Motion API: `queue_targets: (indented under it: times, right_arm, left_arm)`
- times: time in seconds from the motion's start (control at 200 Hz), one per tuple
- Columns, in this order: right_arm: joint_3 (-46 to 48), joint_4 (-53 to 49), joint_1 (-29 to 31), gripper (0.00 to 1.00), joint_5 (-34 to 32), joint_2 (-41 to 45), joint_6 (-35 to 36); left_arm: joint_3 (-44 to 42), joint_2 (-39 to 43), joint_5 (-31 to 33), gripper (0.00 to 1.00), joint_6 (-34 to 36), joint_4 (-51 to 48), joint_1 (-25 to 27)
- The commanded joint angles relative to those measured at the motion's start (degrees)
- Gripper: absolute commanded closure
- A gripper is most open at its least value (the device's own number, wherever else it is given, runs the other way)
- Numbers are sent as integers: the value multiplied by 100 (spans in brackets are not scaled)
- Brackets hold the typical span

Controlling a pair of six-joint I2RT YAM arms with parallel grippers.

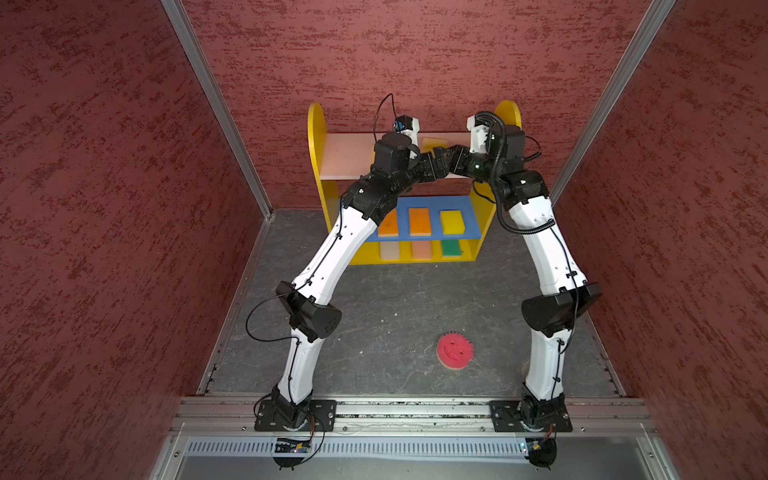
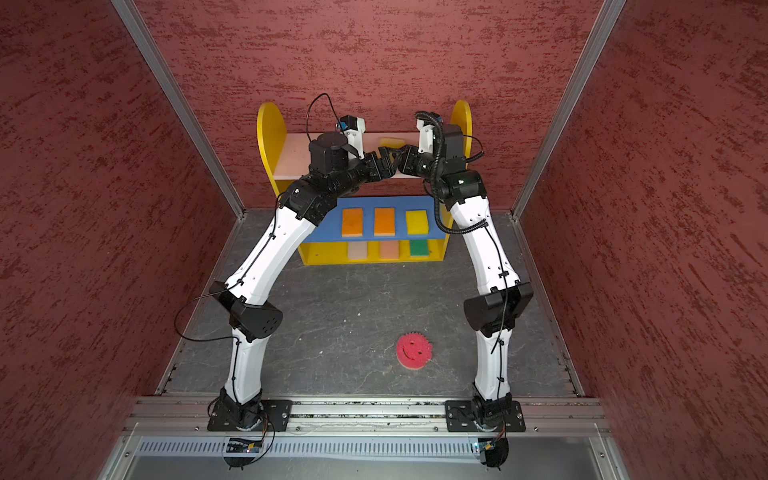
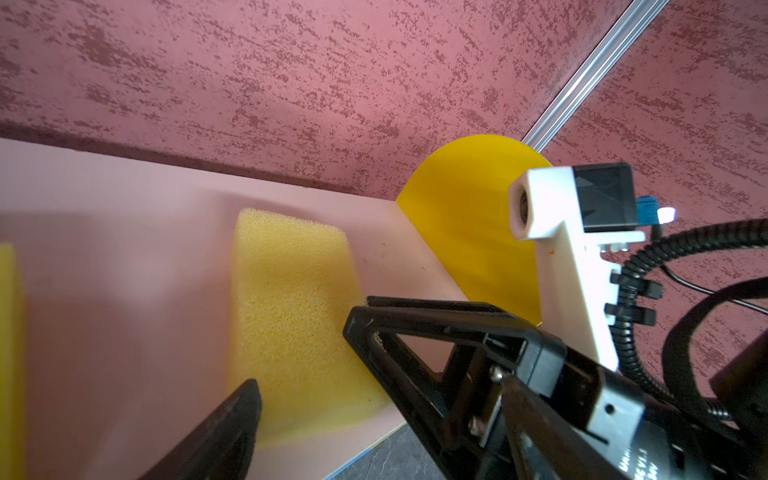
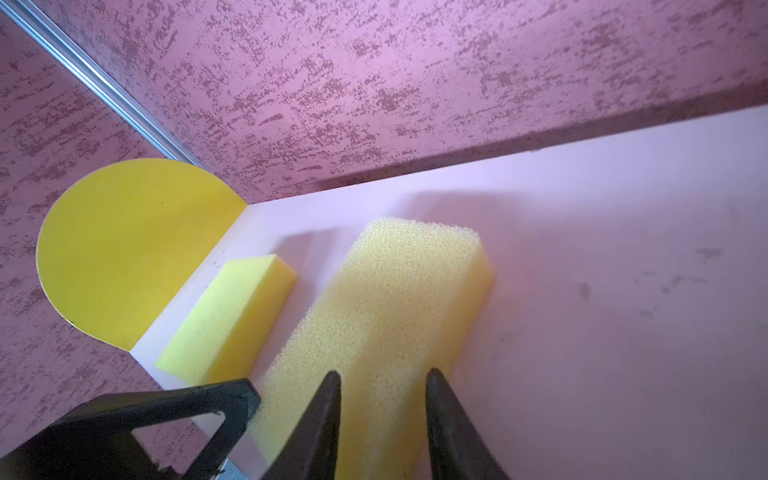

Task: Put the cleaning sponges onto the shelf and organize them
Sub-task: 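Lower the pale sponge onto the pink shelf beside the yellow sponge, both grippers holding, then release the pale sponge and push it upright with both grippers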

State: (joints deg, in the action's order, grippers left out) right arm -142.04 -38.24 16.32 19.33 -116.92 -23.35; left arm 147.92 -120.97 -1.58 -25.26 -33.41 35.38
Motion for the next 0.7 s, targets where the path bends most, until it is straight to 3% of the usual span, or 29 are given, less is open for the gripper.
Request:
queue_targets:
  times: [0.0,0.06,0.351,0.556,0.696]
  right_arm:
    - [-240,-284,-1,71,202,-81,-73]
    - [-277,-315,-7,77,204,-76,-82]
    - [-314,-260,-6,85,382,-76,-126]
    - [-477,-313,-15,85,446,-183,-196]
    - [-466,-331,-10,74,381,-182,-228]
  left_arm:
    - [-132,226,-209,10,-68,-15,60]
    - [-231,336,-251,10,-89,42,88]
    - [-987,1019,-335,10,-197,406,127]
    - [-1769,1748,-181,10,-69,966,127]
    - [-2183,2131,79,9,94,1167,119]
